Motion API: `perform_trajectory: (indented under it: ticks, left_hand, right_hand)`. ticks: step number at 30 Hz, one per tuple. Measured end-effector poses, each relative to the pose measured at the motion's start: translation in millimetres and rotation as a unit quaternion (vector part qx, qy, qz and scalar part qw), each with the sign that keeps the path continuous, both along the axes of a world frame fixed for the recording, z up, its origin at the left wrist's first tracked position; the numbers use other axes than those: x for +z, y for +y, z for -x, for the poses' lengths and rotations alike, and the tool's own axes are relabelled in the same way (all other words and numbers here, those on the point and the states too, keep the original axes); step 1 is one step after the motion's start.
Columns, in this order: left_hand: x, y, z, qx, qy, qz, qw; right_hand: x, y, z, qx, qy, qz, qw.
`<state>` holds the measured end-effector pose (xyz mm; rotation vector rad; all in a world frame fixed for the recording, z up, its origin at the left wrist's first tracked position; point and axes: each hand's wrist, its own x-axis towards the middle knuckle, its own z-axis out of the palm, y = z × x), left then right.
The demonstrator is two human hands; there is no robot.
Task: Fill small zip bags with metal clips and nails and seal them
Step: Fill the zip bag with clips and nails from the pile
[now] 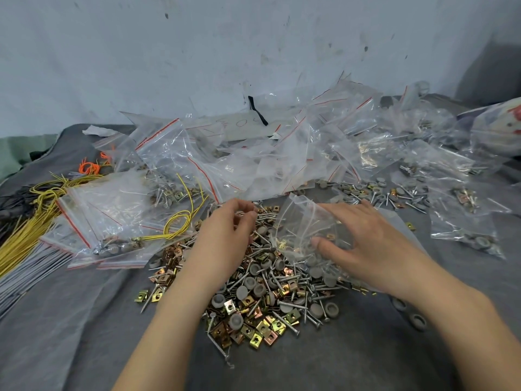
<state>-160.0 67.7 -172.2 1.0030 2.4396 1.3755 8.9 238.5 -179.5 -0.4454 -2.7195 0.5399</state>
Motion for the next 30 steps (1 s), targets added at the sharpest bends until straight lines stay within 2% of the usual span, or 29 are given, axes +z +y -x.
perform_trajectory:
  ticks: [2, 4, 8, 13, 16, 19, 22, 30]
  left_hand:
    - [0, 5, -5, -0.032, 0.062, 0.045, 0.997]
    - [2, 12, -11, -0.075, 0.075, 0.060, 0.993]
    - [9, 26, -22, -0.201, -0.021, 0.019, 0.979]
    - [11, 21, -11, -0.111, -0.063, -0.059, 0.990]
    - [12, 11, -2, -0.049, -0.019, -0.061, 0.997]
    - [11, -2, 4, -0.018, 0.072, 0.012, 0.997]
    - [8, -14, 7, -0.025, 0.171, 0.135, 0.976]
    - [-3, -20, -5, -0.093, 0.236, 0.273, 0.928]
  right_hand:
    - [-1, 0, 0, -0.001, 0.002, -0.005, 1.000]
    - [-1, 0, 1, -0.003, 0.007, -0.005, 1.000]
    - [0, 0, 2, -0.001, 0.009, -0.008, 1.000]
    - [2, -2, 0, -0.004, 0.013, -0.002, 1.000]
    - [3, -3, 0, -0.005, 0.008, 0.005, 1.000]
    - [4, -3, 0, -0.005, 0.010, 0.006, 1.000]
    - [3, -3, 0, -0.004, 0.010, 0.005, 1.000]
    - [4, -4, 0, -0.003, -0.008, 0.004, 1.000]
